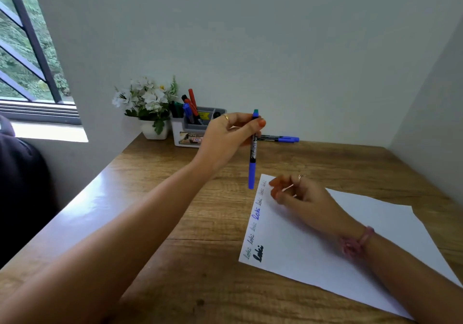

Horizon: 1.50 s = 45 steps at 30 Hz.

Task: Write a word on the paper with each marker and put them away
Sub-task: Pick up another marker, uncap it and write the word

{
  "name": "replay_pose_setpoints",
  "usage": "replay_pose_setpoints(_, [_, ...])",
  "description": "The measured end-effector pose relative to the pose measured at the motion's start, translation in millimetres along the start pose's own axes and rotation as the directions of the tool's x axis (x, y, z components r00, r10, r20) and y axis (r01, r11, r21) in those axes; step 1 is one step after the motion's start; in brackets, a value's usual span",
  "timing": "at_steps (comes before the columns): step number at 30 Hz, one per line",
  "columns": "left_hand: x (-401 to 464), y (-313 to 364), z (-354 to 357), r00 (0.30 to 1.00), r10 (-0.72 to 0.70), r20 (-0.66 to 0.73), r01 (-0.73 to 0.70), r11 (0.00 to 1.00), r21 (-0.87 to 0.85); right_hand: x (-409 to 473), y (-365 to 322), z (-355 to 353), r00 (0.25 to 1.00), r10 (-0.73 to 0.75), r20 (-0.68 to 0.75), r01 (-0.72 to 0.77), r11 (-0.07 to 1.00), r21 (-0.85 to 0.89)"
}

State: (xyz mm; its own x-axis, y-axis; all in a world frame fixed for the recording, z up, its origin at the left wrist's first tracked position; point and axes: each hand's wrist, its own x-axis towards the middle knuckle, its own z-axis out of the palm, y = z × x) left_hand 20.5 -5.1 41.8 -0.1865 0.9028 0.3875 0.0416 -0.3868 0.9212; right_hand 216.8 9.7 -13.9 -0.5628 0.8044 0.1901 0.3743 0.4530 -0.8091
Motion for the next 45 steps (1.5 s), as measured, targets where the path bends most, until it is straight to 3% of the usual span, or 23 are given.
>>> replay_pose_setpoints(4, [-15.7,-3.7,20.0,0.99,-0.089,0.109,0.097,0.993,-0.07,-2.1,-14.7,-2.9,0.99,-0.033,-0.136,0.063,0.973,0.223])
replay_pose_setpoints(11, [-27.9,-6.2,39.4,0.959,-0.179,0.218,0.208,0.971,-0.12,-6.6,-20.4,-3.7,0.991,-0.069,-0.114,0.103,0.94,0.326])
replay_pose_setpoints(15, [-34.4,-2.4,41.6,0.855,-0.323,0.407,0.24,0.94,0.242,-3.9,-19.1,-11.7,0.968,-0.086,-0.234,0.168,0.918,0.36])
replay_pose_setpoints(17, [-40.3,-2.5,45.1,0.789,-0.393,0.472,0.285,0.915,0.286,-3.6,-18.0,-16.4,0.956,-0.069,-0.284,0.175,0.915,0.365])
replay_pose_setpoints(19, [-45.6,-1.8,51.4,0.799,-0.383,0.463,0.289,0.921,0.262,-3.2,-15.5,-17.0,0.956,-0.069,-0.284,0.169,0.923,0.345])
replay_pose_setpoints(22, [-50.8,-2.3,61.1,0.89,-0.267,0.37,0.17,0.947,0.273,-2.9,-11.4,-14.1,0.957,-0.068,-0.282,0.162,0.933,0.322])
replay_pose_setpoints(25, [-55.9,-3.3,66.7,0.923,-0.179,0.342,0.073,0.951,0.301,-5.1,-13.8,-7.7,0.943,-0.065,-0.326,0.183,0.921,0.344])
replay_pose_setpoints(28, [-57.4,-3.4,68.8,0.914,-0.198,0.355,0.113,0.962,0.247,-8.8,-19.6,1.5,0.931,-0.039,-0.364,0.205,0.88,0.428])
replay_pose_setpoints(35, [-53.6,-1.8,59.9,0.853,-0.317,0.415,0.315,0.946,0.075,-9.0,-18.6,10.2,0.968,0.05,-0.246,0.129,0.74,0.661])
replay_pose_setpoints(45, [-53.9,-9.0,60.9,0.835,-0.353,0.423,0.367,0.929,0.052,-10.3,-17.6,11.3,0.971,0.106,-0.213,0.066,0.74,0.669])
